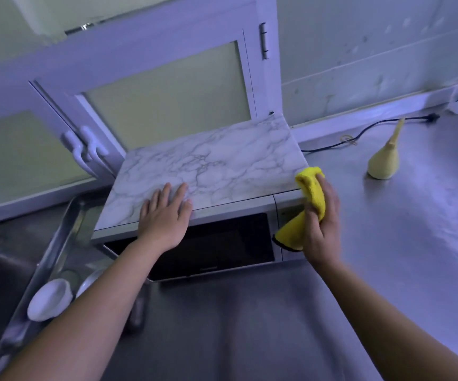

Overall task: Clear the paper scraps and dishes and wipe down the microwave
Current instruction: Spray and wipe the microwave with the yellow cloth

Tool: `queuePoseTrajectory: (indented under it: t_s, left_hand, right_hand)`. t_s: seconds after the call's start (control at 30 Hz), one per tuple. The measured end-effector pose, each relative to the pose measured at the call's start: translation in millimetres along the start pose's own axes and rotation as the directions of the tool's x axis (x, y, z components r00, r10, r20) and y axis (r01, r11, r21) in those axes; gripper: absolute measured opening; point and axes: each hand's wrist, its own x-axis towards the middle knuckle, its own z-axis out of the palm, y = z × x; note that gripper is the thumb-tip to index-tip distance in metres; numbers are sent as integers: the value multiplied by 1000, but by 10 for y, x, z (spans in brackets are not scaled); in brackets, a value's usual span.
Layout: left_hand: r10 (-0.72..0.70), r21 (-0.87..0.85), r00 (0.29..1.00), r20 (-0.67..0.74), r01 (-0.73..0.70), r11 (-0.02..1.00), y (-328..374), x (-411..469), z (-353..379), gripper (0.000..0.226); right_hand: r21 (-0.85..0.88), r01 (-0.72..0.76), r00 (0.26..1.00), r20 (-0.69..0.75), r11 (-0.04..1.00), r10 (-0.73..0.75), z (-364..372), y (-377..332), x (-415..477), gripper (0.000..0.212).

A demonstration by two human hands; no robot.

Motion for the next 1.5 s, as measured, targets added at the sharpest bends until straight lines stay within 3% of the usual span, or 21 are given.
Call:
queuePoseTrajectory:
  t_s: [0.03,0.1,0.17,0.33,0.5,0.63,0.7,0.77,0.83,0.9,0.97,1.03,1.23,1.33,1.4,1.5]
  left_hand:
    - [8,1,1000,0,-8,1000,-11,13,-2,55]
    - [23,-4,1000,7,-23,1000,-47,39,4,56]
    - [51,3,999,5,-51,999,-80,58,33,57]
    - [238,-14,970,50,-237,971,-290,166,44,57]
    - [530,-122,847,40,-522,844,-865,380,-79,55]
    - [617,-133,785,56,-607,784,-1219,592,-148,74]
    - [654,-129,756,41,-645,753,-1274,669,-145,75]
    - [684,-122,729,36,-676,727,-1301,721,-129,67]
    - [717,-113,696,38,-710,695,-1357,773,-127,66]
    - [737,-129,676,14,-729,672,-1434,813,-125,70]
    - [724,-176,688,-45,-719,672,-1488,823,-103,74]
    - [705,-195,701,-106,-710,677,-1500,820,-62,69]
    - [663,-216,734,-150,-678,702,-1514,827,-39,68]
    - [653,-229,741,-158,-671,706,-1518,774,-72,65]
    - [647,-228,748,-150,-663,713,-1507,736,-100,63]
    - [637,-215,754,-160,-656,723,-1498,717,-141,64]
  right_hand:
    - [147,-152,983,-77,978,164,-4,3,-63,41]
    - [328,-377,873,-185,866,451,-40,58,-232,41]
    - [370,-464,788,-242,805,566,-104,115,-479,43]
    - [336,-480,752,-317,810,577,15,-87,-928,45]
    - [240,-402,804,-369,884,466,477,-572,-1331,35]
    - [191,-335,820,-424,923,385,815,-860,-1676,25]
    - [235,-378,785,-431,895,445,966,-897,-1827,24]
    - [453,-519,628,-373,725,683,1051,-898,-1941,25]
    - [701,-580,414,-185,415,891,1086,-942,-2051,39]
    - [825,-524,332,-32,212,943,1085,-971,-2201,51]
    - [857,-479,358,-8,191,934,1095,-972,-2337,55]
    - [849,-472,400,-33,237,916,1117,-1013,-2388,54]
    - [725,-481,541,-198,493,818,1179,-1123,-2061,52]
    - [602,-416,670,-305,682,677,1320,-1071,-1798,49]
    - [471,-303,790,-362,828,495,1422,-1032,-1625,46]
    - [303,-190,896,-335,934,291,1540,-903,-1318,48]
